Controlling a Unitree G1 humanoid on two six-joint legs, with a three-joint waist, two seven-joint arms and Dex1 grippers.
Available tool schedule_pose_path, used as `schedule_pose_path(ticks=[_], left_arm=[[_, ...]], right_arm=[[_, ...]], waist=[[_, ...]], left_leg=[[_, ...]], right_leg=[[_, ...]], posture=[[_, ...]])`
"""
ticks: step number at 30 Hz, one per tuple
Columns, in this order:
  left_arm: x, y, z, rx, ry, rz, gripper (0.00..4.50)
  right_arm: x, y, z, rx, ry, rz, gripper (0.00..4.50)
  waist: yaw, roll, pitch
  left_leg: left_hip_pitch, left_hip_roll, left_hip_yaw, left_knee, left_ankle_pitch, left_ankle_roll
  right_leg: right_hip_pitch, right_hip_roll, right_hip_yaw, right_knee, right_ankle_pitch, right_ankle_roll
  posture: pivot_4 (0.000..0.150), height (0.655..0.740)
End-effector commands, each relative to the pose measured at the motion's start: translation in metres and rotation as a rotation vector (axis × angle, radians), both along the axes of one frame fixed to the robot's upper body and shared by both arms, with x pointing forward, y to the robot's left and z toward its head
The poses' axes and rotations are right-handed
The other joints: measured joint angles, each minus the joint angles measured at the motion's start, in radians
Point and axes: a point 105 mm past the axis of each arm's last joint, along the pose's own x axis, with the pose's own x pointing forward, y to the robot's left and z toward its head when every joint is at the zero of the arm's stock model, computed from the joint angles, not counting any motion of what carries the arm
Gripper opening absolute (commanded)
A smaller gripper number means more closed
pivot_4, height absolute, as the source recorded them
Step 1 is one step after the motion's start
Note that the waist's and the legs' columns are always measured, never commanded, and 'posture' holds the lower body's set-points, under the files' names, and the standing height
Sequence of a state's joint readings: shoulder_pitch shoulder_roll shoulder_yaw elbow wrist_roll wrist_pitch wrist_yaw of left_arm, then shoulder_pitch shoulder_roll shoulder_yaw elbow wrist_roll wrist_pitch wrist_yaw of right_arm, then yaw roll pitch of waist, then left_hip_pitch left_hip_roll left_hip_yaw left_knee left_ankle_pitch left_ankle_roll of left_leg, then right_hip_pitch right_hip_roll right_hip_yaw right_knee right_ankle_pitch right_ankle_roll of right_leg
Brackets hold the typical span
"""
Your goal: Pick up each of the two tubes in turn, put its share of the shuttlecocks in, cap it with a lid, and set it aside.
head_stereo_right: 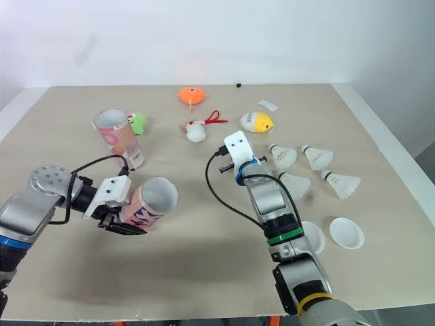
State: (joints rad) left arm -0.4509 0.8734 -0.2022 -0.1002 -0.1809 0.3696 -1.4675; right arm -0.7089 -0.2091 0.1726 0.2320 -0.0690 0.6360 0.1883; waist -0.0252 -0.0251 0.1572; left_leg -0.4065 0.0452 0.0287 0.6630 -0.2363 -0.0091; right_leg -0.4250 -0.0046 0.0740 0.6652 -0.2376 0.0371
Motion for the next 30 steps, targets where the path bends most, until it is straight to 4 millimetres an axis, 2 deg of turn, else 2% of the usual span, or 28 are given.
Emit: schedule_pose_path(ticks=[1, 4, 6, 8, 12, 15, 21, 30], left_arm=[[-0.007, -0.005, -0.01, 0.002, 0.038, -0.025, 2.99], [-0.007, -0.005, -0.011, 0.002, 0.039, -0.026, 2.99], [-0.007, -0.005, -0.011, 0.003, 0.041, -0.025, 2.99], [-0.007, -0.004, -0.012, 0.006, 0.043, -0.026, 2.99], [-0.006, -0.004, -0.013, 0.007, 0.043, -0.03, 2.99], [-0.005, -0.007, -0.013, 0.004, 0.04, -0.038, 2.99], [-0.003, -0.007, -0.013, 0.005, 0.035, -0.045, 2.99], [-0.003, -0.009, -0.012, 0.001, 0.031, -0.048, 2.99]], right_arm=[[-0.014, 0.008, 0.04, -0.022, -0.164, 0.163, 0.05], [-0.037, 0.001, 0.056, -0.065, -0.187, 0.33, 0.05], [-0.062, 0.001, 0.074, -0.087, -0.217, 0.487, 0.05], [-0.091, 0.004, 0.084, -0.133, -0.224, 0.654, 0.05], [-0.133, 0.01, 0.099, -0.166, -0.171, 0.893, 0.05], [-0.155, 0.02, 0.11, -0.163, -0.144, 1.029, 0.05], [-0.165, 0.037, 0.114, -0.189, -0.102, 1.143, 0.05], [-0.17, 0.058, 0.095, -0.235, -0.008, 1.276, 0.05]], waist=[[0.001, 0.0, 0.0], [0.002, 0.0, 0.0], [0.002, 0.001, 0.0], [0.002, 0.001, 0.0], [0.002, 0.001, 0.001], [0.002, 0.001, 0.001], [0.004, 0.001, 0.001], [0.006, 0.001, 0.001]], left_leg=[[0.0, 0.0, 0.0, 0.0, 0.0, 0.0], [0.0, -0.001, 0.0, -0.001, 0.0, 0.0], [0.0, -0.001, 0.0, -0.001, -0.001, 0.001], [0.0, -0.001, 0.0, -0.001, -0.001, 0.001], [0.002, 0.0, -0.001, -0.003, -0.001, 0.001], [0.002, 0.0, -0.001, -0.002, -0.001, 0.002], [0.002, 0.0, -0.001, 0.0, -0.001, 0.001], [0.001, -0.001, -0.001, 0.0, -0.001, 0.001]], right_leg=[[0.0, 0.0, 0.0, 0.0, -0.001, 0.0], [0.0, -0.001, 0.0, 0.0, -0.002, 0.001], [0.0, -0.001, 0.0, -0.001, -0.002, 0.001], [0.0, -0.001, 0.0, -0.001, -0.003, 0.001], [0.001, 0.0, -0.001, 0.0, -0.004, -0.001], [0.001, 0.0, -0.002, 0.0, -0.004, -0.002], [0.002, -0.001, -0.001, 0.0, -0.005, -0.004], [0.002, -0.002, -0.001, 0.0, -0.005, -0.004]], posture=[[0.15, 0.74], [0.15, 0.74], [0.15, 0.74], [0.15, 0.74], [0.15, 0.74], [0.15, 0.74], [0.15, 0.74], [0.15, 0.74]])
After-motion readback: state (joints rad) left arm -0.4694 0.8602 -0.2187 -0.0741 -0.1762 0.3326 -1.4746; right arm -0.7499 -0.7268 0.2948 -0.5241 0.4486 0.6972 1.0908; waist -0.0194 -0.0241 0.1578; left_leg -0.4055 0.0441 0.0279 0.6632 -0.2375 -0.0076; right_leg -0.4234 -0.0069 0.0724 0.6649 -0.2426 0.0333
